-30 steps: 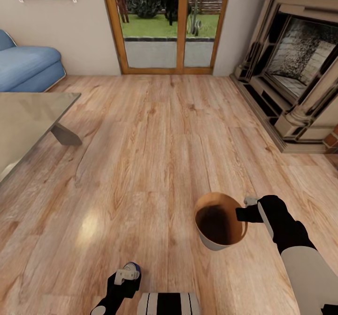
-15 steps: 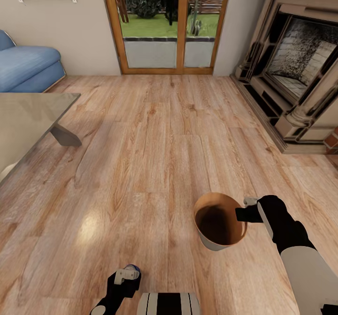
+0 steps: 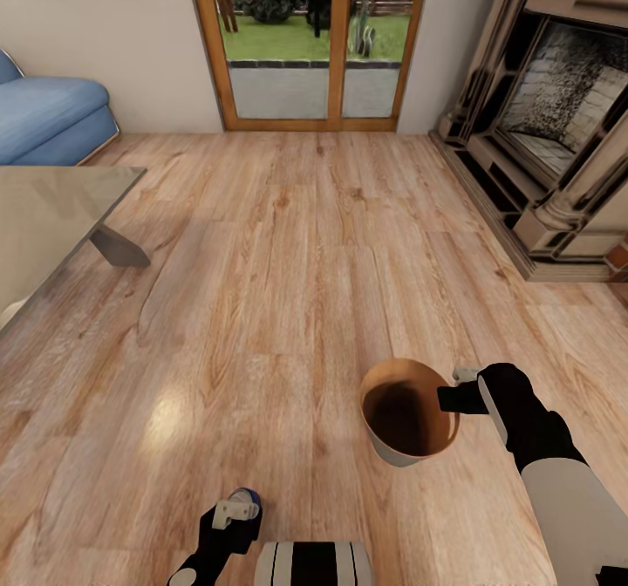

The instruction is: Put the three can of soda from the living room inside the tash can in the kitchen.

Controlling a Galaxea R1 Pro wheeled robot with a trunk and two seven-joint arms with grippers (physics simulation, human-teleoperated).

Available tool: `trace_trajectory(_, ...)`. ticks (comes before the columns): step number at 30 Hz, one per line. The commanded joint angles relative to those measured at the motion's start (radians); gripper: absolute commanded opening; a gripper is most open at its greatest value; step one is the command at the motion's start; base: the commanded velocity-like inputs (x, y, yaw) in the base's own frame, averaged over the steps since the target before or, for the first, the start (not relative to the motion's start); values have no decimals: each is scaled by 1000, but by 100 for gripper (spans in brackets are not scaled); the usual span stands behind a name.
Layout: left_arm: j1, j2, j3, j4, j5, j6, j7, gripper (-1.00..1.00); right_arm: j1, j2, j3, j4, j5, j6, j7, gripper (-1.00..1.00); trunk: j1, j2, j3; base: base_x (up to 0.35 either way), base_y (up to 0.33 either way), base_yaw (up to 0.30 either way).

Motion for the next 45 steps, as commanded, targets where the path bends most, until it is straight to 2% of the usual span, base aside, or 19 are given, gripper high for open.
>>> trace_trajectory(1,0,0,0,0,0,0,0,100,0,0,0,0,-25,3,7,-100,0,0,0,0,0,0)
trace_trajectory(8,0,1,0,-1,1,-1,0,100,0,0,0,0,-25,3,7,-100,0,0,0,0,0,0)
trace_trajectory(9,0,2,0,-1,1,-2,0,-100,0,1,0,0,-25,3,7,-100,0,0,0,0,0,0)
trace_trajectory(23,0,3,1,0,2,-1,0,-100,0,2,0,0,-25,3,7,-100,0,0,0,0,0,0)
trace_trajectory(45,-1,0,0,0,0,5,0,-100,0,3,1,0,-26,3,7,-100,-10,5,85,0,0,0)
